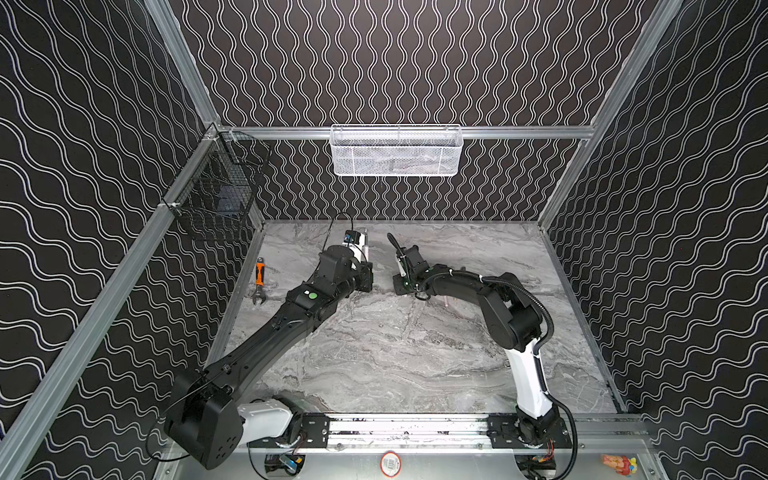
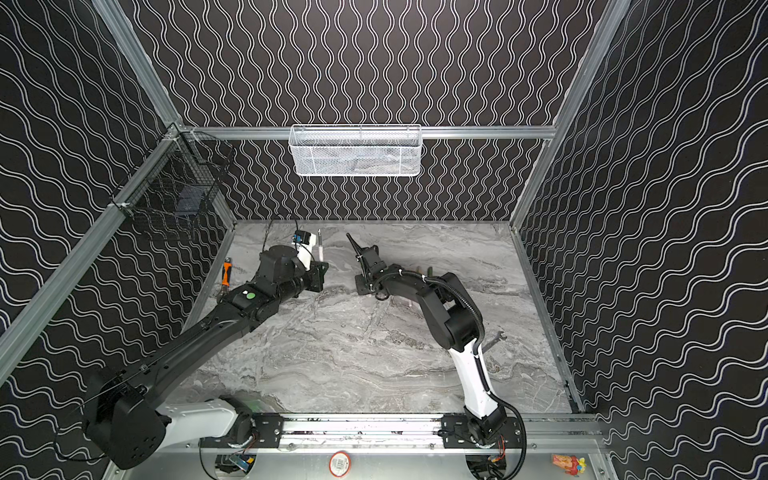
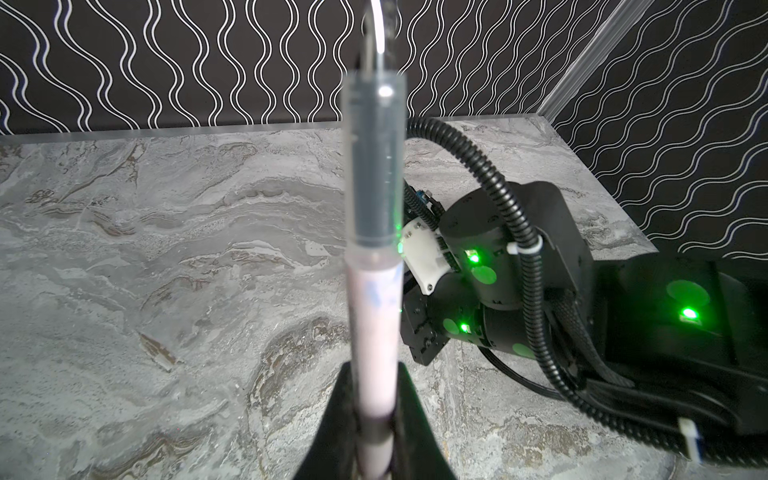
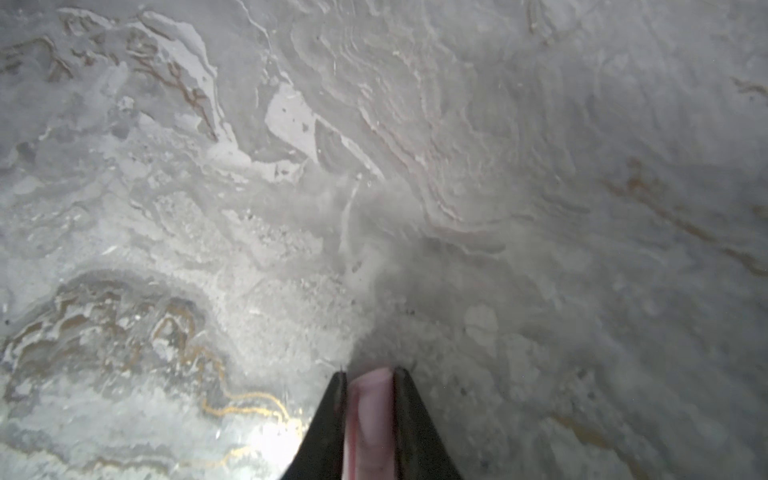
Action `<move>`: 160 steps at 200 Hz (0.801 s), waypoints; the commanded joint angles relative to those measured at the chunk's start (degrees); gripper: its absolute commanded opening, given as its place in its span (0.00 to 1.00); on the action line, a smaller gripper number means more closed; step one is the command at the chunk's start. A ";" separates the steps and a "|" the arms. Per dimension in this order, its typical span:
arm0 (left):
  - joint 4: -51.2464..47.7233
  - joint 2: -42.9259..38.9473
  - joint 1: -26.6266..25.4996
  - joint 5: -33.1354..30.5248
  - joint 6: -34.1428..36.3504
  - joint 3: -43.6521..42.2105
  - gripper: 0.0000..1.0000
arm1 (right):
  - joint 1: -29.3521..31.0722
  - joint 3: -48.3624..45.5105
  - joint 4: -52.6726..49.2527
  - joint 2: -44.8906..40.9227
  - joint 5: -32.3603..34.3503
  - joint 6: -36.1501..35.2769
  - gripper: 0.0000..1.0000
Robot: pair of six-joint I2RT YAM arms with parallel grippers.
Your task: Insert the pens into the pen caps
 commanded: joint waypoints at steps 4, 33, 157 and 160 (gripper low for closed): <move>1.99 0.27 0.09 0.38 -0.46 0.51 0.04 | 0.04 -2.66 -1.16 -2.90 0.52 0.92 0.21; 2.13 0.30 0.11 0.51 -0.43 0.33 0.04 | 0.10 -5.93 -0.47 -6.22 0.51 1.66 0.21; 4.34 1.01 -1.42 5.15 0.22 -0.19 0.04 | -0.89 -30.58 0.11 -25.08 1.25 14.34 0.32; 4.44 1.01 -1.60 5.40 0.29 -0.16 0.04 | -0.88 -30.43 -0.32 -25.16 1.25 14.17 0.33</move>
